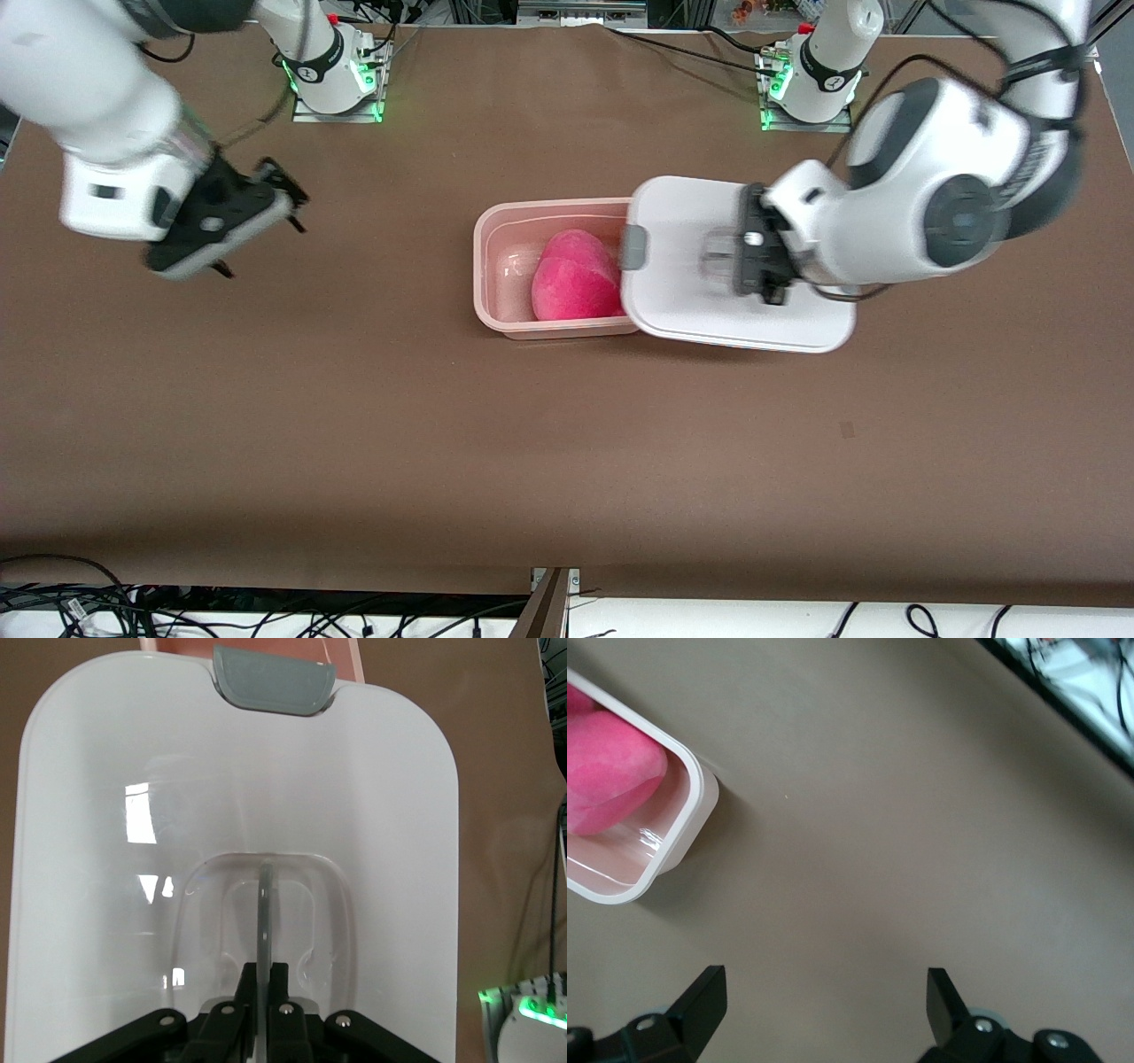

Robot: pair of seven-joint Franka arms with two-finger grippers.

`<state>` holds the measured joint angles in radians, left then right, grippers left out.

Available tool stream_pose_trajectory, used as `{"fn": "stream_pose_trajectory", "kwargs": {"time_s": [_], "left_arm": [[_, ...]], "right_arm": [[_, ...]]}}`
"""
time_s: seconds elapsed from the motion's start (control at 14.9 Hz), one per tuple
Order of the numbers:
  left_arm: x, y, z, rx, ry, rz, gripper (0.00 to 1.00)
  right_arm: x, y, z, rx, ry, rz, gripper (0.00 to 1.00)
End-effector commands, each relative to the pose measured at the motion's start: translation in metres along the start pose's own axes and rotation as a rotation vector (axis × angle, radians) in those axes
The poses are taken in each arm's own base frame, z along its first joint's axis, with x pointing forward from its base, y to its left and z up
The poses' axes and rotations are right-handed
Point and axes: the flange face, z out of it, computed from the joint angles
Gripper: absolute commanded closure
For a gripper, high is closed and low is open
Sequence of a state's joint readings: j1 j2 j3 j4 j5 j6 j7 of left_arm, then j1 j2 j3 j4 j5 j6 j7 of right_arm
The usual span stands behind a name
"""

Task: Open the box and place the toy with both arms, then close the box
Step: 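Carry the lid over the box with the left gripper and lower it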

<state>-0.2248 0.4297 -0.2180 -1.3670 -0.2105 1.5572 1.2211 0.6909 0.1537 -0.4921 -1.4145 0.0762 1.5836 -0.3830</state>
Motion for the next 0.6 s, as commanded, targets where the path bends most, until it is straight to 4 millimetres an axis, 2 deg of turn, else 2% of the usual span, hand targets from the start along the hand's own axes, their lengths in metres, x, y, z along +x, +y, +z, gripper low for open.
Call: {"fn": "stream_pose_trajectory", "kwargs": {"time_s": [0.0,0.2,0.4,0.54], "left_arm": [[0.055,-0.002,0.037,0.013,0.023,-0.025,1.0],[0.101,0.0,0.073,0.048,0.033,-0.092,1.0],[0.141,0.002,0.106,0.099,0.053,-0.159,1.0],[0.163,0.009,0.126,0.105,0.057,-0.209,1.0]], "right_arm": [[-0.033,0.024,-0.008,0.056,-0.014,0.142,0.0],[-0.051,0.057,-0.003,0.067,-0.028,0.249,0.0],[-0.058,0.062,-0.005,0.09,-0.032,0.334,0.0],[-0.073,0.071,-0.007,0.1,-0.039,0.385,0.0]]}}
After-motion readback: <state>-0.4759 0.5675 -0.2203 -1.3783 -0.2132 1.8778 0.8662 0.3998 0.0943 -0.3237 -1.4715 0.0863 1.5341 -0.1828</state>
